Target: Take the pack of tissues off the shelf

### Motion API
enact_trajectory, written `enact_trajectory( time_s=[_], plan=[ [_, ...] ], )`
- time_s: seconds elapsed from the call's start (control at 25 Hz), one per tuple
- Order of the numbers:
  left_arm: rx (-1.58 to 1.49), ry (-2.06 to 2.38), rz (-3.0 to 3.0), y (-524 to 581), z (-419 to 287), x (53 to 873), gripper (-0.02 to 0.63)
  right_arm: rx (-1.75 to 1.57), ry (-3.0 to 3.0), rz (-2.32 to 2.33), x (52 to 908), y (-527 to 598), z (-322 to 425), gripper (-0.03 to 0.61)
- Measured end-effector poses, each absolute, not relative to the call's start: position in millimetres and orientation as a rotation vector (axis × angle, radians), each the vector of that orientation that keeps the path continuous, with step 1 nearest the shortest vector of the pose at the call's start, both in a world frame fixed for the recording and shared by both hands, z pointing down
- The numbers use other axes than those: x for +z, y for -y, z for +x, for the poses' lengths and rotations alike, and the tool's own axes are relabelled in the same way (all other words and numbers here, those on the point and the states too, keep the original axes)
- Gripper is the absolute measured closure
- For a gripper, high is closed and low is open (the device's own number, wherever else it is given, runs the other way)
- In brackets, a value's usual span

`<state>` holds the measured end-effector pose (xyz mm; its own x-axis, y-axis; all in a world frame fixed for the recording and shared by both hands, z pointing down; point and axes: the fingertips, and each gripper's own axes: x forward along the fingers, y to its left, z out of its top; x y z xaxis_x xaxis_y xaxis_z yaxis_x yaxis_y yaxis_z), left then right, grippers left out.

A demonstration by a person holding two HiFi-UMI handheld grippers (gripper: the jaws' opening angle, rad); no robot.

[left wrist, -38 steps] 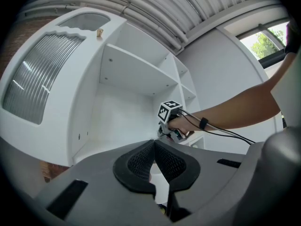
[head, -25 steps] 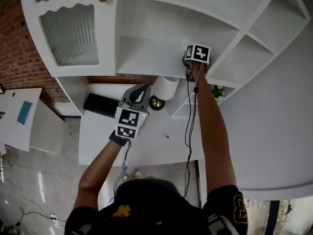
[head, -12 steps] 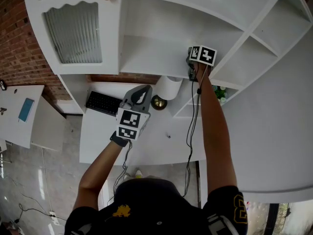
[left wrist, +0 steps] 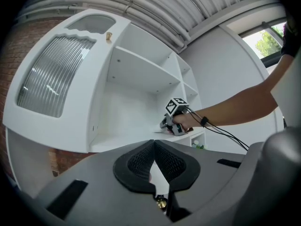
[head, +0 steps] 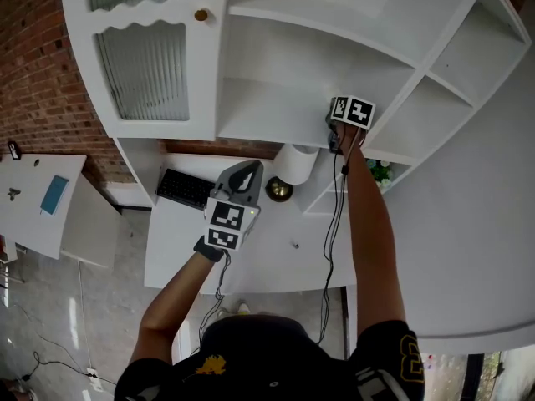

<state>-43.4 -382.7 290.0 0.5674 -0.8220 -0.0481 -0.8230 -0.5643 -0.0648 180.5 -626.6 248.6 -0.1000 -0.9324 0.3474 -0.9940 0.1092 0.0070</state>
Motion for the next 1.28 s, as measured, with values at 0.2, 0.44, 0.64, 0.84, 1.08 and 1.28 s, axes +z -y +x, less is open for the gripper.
enact_trajectory(
  time_s=[0.2,0.44,0.64,0.84,1.08,1.28],
  plan=[
    [0.016,-1.422,-2.702,383.0,-49.3,287.3,0.595,0.239,2.132,1.904,240.6,613.6,176.9,0.575],
    [0.029,-1.387,-2.712,378.9,-39.4,280.6,0.595,0.211,2.214,1.910,226.4,591.3,170.3,0.575],
    [0.038,-1.369,-2.716,377.6,-36.0,277.1,0.595,0.181,2.281,1.899,220.7,564.5,157.7,0.575],
    [0.050,-1.372,-2.713,378.2,-37.8,274.1,0.595,0.127,2.320,1.893,218.6,538.0,146.7,0.575],
    [0.072,-1.406,-2.695,374.9,-44.3,273.1,0.595,-0.002,2.382,1.888,214.6,499.6,130.0,0.575],
    [0.077,-1.446,-2.697,374.8,-49.2,279.9,0.595,-0.074,2.399,1.882,221.7,471.1,121.0,0.575]
  ],
)
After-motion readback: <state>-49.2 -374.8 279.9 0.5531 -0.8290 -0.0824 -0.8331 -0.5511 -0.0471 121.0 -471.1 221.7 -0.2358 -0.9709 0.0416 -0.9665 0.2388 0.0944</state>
